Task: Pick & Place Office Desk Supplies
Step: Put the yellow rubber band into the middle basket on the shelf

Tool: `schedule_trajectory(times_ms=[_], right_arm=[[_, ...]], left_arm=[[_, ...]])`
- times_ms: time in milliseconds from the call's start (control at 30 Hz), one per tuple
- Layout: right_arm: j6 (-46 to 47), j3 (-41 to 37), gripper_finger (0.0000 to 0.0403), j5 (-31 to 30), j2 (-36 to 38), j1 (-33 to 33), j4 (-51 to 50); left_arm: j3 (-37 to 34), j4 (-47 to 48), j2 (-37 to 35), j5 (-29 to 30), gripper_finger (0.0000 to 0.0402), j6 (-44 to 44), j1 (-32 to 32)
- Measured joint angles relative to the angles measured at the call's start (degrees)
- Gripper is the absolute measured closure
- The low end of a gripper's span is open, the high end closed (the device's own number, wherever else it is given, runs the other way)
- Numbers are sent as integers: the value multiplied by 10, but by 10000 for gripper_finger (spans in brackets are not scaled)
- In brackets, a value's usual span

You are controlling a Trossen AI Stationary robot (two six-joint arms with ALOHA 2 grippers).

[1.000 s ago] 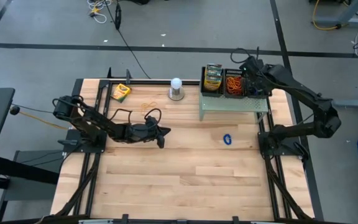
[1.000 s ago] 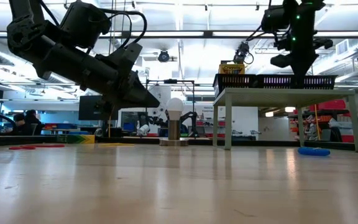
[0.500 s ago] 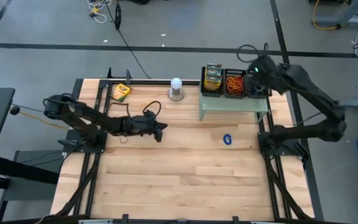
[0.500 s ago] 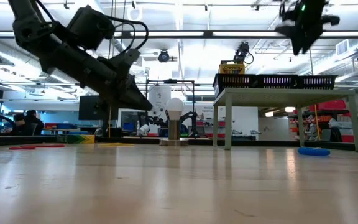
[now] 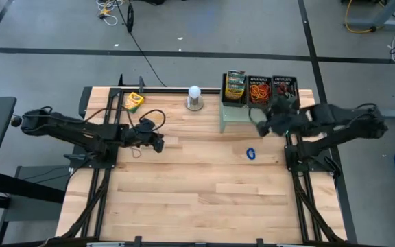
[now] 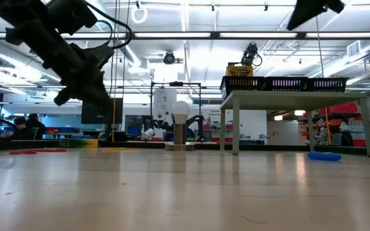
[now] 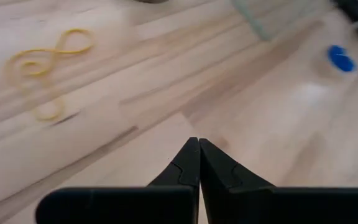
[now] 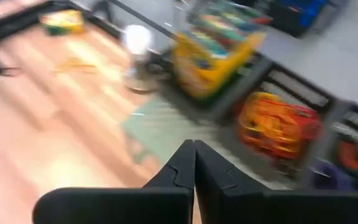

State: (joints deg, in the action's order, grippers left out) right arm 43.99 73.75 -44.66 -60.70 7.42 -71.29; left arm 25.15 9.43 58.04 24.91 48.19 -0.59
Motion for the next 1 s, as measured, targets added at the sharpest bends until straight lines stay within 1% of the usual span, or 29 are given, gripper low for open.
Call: schedule_trajectory(times_ms=[133,233,367,433,533,667,833,933,1000], right_arm=[[-17,-38,391,-10,-20,62,96],[-33,-67,392,-10,-30,87,169],[-33,-96,398,-11,-30,99,231],[-32,-102,398,-10,-30,99,238],[-24,-102,395,-11,-30,99,240],[-24,-102,393,-13,-30,99,240],[-28,-102,395,-12,-30,99,242],[-29,-102,394,-12,-30,99,242],[-35,-102,394,-12,-30,99,243]], left_arm=[[44,108,6,16,398,29,7],[76,192,20,2,398,59,30],[98,277,26,-64,390,82,69],[100,320,26,-90,375,81,78],[93,373,26,-116,343,86,87],[59,386,36,-143,290,105,90],[19,361,52,-148,230,133,90],[8,355,52,-146,207,135,90],[7,356,52,-142,200,131,90]])
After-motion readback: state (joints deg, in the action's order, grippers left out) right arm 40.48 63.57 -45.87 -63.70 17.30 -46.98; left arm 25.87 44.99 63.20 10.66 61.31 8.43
